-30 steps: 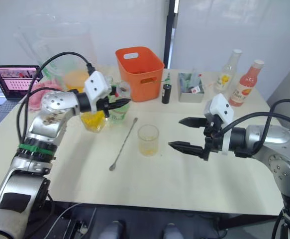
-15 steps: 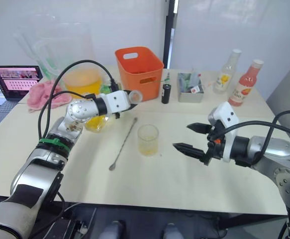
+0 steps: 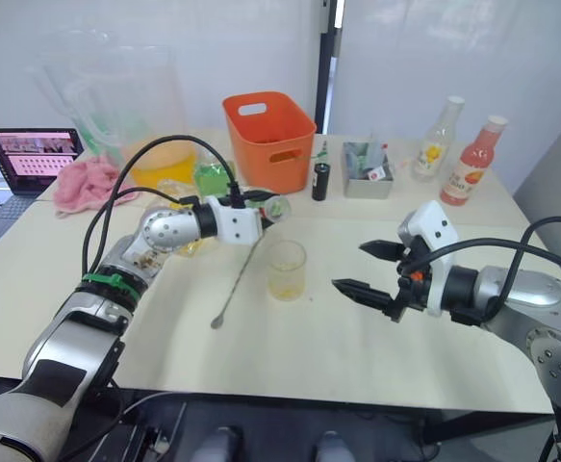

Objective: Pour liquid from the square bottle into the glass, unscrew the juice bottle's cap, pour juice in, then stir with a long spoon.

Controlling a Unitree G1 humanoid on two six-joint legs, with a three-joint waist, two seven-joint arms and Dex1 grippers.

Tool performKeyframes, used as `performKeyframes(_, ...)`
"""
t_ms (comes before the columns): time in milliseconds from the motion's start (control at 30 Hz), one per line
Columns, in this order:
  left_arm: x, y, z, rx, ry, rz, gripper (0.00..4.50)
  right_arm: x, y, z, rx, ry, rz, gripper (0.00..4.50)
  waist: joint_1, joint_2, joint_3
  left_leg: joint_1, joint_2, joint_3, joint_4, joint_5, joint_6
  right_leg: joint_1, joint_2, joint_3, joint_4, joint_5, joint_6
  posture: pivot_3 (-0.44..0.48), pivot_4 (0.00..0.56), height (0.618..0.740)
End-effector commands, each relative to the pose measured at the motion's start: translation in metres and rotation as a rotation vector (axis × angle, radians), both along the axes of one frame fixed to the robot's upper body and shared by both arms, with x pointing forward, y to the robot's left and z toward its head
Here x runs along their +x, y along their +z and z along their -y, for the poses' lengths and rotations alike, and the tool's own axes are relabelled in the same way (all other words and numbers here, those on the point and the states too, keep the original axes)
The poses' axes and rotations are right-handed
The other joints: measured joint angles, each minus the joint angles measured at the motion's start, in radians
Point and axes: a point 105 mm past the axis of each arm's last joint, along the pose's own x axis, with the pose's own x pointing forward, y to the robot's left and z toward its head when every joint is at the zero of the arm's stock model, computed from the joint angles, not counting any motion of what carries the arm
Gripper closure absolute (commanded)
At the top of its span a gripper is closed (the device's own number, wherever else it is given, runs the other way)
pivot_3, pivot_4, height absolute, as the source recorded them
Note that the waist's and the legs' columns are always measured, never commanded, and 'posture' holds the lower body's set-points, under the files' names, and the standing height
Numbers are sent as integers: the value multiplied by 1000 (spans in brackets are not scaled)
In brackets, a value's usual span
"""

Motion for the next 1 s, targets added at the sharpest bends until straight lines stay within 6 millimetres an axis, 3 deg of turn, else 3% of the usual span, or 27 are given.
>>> performKeyframes(33, 0, 24, -1, -28, 6, 119, 3136, -3, 9, -4, 2, 26, 55, 21, 0, 0, 0, 0, 0, 0, 0, 0, 0, 0, 0, 0, 0, 0, 0, 0, 150, 740)
performKeyframes(600, -8, 1, 10, 75, -53, 266, 3136, -3, 8, -9, 7, 53, 49, 21, 2, 0, 0, -1, 0, 0, 2, 0, 0, 0, 0, 0, 2, 0, 0, 0, 150, 740)
performKeyframes(1000, -9, 4, 14, 88, -54, 344, 3136, -1, 10, -10, 10, 49, 56, 21, 3, 0, 0, -1, 0, 0, 3, 0, 0, 0, 0, 0, 2, 0, 0, 0, 150, 740)
